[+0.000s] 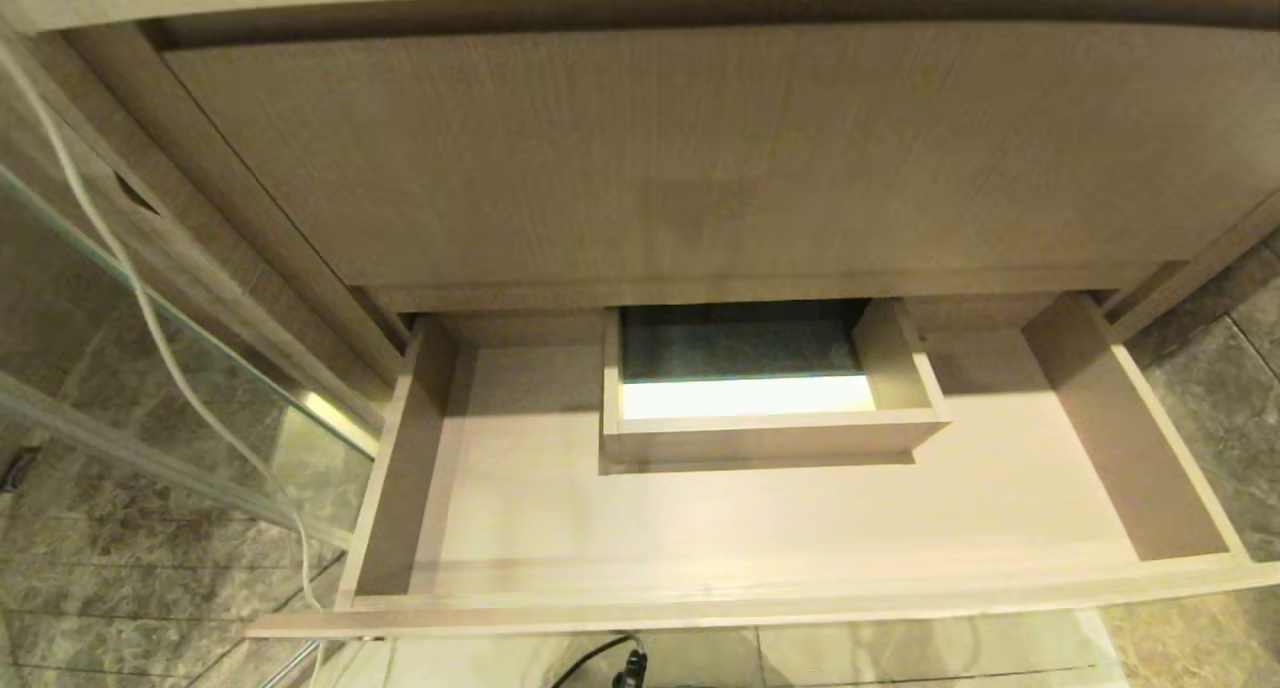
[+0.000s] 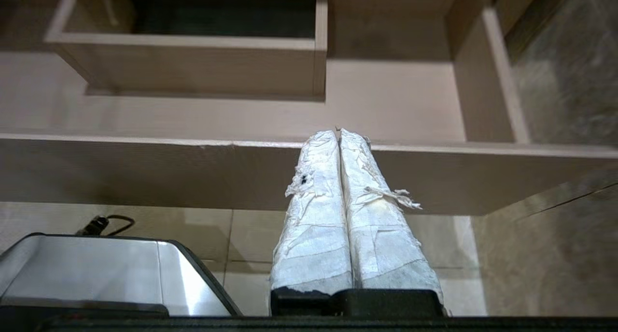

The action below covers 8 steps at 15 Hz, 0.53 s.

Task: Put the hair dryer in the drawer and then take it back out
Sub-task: Pick up the hairdryer

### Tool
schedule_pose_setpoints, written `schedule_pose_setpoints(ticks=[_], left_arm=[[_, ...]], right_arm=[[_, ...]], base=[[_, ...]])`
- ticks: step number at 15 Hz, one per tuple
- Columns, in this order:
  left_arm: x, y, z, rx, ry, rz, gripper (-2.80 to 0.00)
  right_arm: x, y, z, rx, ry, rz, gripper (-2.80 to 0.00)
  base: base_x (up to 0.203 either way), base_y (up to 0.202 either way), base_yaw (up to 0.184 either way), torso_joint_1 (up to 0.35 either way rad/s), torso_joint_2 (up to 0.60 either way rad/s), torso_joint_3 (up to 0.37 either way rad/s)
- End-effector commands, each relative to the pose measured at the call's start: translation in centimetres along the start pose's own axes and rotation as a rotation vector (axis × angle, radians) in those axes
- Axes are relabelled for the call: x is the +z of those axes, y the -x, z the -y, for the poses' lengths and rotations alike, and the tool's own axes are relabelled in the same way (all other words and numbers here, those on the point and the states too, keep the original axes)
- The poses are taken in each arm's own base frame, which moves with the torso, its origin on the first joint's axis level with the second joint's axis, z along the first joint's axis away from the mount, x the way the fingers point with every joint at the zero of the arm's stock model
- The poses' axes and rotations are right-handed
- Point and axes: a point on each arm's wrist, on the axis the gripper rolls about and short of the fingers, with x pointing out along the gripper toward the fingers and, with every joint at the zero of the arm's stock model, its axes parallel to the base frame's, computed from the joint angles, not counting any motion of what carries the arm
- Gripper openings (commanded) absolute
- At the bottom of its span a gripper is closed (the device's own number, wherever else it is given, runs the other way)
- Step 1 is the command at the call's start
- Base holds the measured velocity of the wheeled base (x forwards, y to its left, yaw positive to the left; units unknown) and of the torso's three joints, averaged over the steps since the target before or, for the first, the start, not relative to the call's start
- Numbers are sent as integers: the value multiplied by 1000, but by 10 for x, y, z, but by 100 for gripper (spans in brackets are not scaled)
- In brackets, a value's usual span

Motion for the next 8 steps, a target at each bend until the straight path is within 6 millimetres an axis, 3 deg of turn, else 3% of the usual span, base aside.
schedule_pose_setpoints(ticks=[1,5,8], left_arm=[[-1,0,0,0,0,-5,-280],[-1,0,0,0,0,-4,-280],[0,0,0,0,0,-2,-280]], right_arm=[[0,0,0,2,-1,-1,-280],[0,0,0,0,-1,-1,-280],[0,0,0,0,-6,-1,-280]], base=[[0,0,0,118,-447,-95],[0,0,0,218,-448,-197],[0,0,0,77,-472,-223]])
